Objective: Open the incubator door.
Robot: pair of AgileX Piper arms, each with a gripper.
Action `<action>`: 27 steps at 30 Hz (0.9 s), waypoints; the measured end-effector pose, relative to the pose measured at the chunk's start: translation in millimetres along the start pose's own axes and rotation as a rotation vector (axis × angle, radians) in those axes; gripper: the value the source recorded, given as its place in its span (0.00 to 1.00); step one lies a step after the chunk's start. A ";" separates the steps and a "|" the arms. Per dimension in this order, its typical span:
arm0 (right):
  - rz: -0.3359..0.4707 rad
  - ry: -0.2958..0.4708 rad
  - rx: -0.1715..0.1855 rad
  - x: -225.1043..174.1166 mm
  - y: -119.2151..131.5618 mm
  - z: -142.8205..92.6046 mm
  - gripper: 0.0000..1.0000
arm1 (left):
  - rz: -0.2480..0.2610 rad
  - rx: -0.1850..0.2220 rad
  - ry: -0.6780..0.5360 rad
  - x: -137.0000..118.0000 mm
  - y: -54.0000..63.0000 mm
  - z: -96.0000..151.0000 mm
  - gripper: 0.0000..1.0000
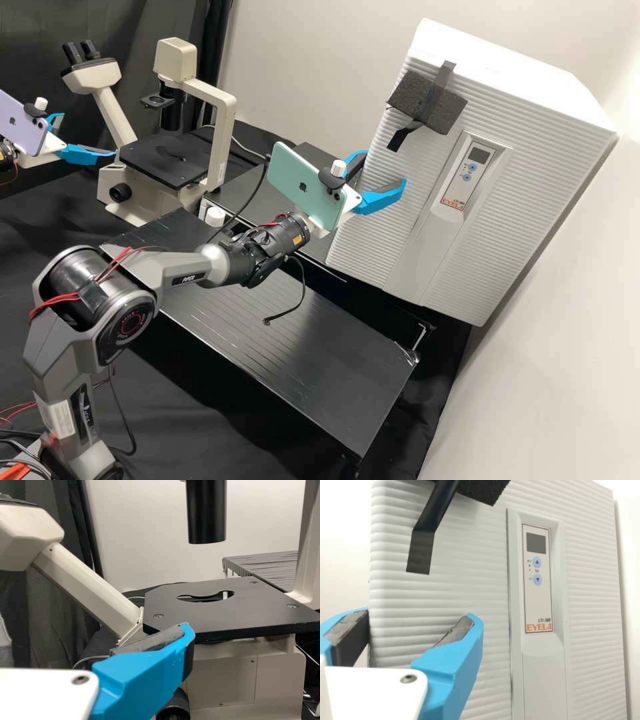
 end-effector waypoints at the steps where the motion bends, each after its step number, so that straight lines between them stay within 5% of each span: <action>1: 0.000 0.000 0.000 0.0 0.0 0.0 0.00 | 0.000 0.000 0.000 0.0 0.0 0.0 1.00; 27: 0.029 0.064 -0.027 -29.4 33.7 21.8 0.00 | 0.000 0.000 0.000 0.0 0.0 0.0 1.00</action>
